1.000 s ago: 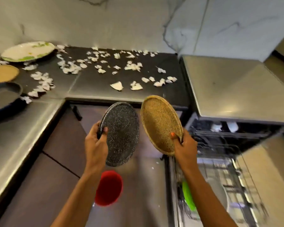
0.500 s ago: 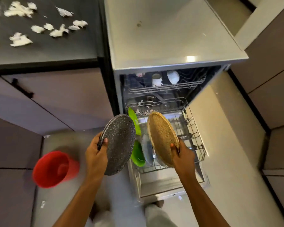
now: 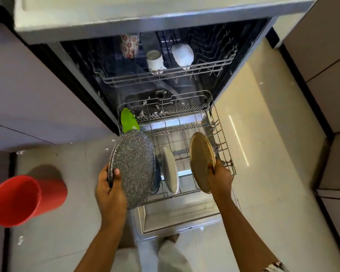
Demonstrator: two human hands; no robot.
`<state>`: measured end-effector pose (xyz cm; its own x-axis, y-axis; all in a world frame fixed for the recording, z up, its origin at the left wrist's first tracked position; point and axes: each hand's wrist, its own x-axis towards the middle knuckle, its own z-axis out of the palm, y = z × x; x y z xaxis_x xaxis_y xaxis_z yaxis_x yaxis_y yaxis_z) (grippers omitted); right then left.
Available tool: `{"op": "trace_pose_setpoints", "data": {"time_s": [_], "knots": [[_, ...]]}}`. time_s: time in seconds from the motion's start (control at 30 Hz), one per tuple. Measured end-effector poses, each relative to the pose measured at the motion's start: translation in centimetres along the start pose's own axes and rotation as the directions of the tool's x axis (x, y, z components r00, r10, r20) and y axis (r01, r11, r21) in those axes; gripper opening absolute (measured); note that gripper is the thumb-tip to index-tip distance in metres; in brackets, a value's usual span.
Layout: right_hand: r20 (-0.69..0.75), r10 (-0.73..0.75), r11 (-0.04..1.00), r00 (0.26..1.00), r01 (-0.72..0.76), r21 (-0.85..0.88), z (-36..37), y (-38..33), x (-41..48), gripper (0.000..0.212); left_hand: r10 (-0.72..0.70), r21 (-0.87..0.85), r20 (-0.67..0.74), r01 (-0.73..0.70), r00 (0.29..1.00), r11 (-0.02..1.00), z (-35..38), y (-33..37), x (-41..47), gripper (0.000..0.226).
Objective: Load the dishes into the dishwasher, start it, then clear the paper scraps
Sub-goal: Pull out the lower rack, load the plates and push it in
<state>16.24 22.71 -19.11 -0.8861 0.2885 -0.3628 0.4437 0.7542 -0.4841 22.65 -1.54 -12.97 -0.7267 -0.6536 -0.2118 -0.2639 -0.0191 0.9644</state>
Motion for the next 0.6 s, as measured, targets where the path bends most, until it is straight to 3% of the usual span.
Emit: {"op": "trace_pose_setpoints", "data": {"time_s": [0.4,0.6], "knots": [[0.095,0.043,0.998,0.994,-0.048,0.048,6.5,2.6,3.9,0.026,0.021,-0.113,-0.024,-0.024,0.999,0.993,3.3,-4.7,1.5,0.024],[0.106,-0.002,1.000,0.994,0.000,0.018,7.4,2.6,4.7,0.027,0.013,-0.131,-0.040,-0.018,0.999,0.991,3.4,-5.9,1.8,0.027]]}}
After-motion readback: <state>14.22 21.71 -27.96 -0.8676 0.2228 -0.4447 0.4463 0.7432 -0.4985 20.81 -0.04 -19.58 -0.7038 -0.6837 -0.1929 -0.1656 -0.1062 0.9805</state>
